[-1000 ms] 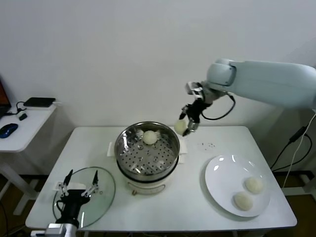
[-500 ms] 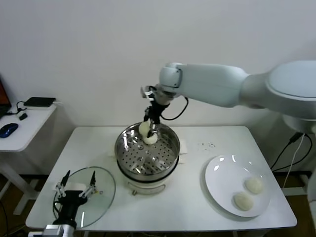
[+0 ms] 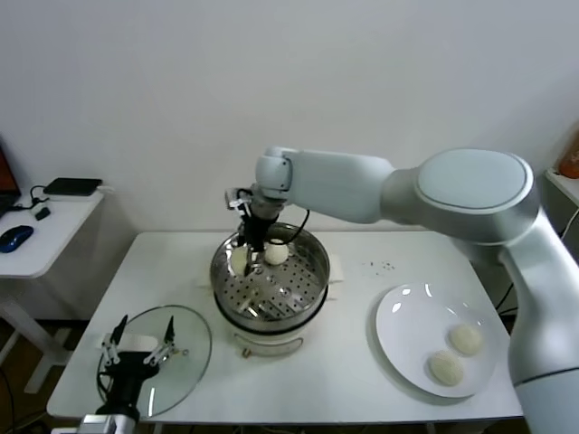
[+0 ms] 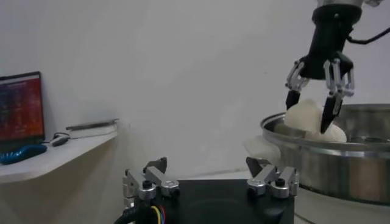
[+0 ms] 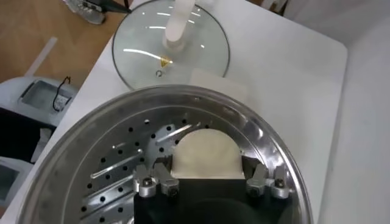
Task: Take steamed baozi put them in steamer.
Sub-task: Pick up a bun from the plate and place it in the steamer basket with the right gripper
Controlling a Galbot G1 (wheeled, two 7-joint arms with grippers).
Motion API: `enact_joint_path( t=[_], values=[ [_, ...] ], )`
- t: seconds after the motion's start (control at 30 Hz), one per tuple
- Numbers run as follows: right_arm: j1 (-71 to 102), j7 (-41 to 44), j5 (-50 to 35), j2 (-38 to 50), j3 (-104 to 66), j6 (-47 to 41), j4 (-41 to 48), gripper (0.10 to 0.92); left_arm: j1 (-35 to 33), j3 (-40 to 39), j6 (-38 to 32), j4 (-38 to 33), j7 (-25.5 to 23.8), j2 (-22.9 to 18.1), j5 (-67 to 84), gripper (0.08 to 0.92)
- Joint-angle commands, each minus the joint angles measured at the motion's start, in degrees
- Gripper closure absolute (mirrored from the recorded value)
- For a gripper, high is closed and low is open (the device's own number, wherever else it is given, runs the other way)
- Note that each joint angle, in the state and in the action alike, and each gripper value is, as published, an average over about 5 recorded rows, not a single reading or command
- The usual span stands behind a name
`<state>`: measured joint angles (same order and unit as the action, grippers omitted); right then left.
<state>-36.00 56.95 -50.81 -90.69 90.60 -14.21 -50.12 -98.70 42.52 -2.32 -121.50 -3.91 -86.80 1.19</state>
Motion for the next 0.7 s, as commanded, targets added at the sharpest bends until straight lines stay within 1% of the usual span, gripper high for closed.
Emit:
enact_joint_path(
  t=[0.03, 0.47, 0.7],
  values=[
    [2.8, -0.2, 1.2, -1.9, -0.5, 0.0, 1.4, 0.296, 0.0, 0.0, 0.0, 0.1, 0.0, -0.1, 0.1, 0.177],
    [4.7, -0.8, 2.4, -1.1, -0.8, 0.0, 0.9, 0.294, 1.2, 0.0, 0.9, 0.0, -0.1, -0.7, 0.0, 0.177],
    [4.5, -1.5, 2.4, -0.4, -1.3, 0.2, 0.8, 0.21, 2.0, 0.2, 1.5, -0.1, -0.2, -0.6, 0.2, 0.177]
  ],
)
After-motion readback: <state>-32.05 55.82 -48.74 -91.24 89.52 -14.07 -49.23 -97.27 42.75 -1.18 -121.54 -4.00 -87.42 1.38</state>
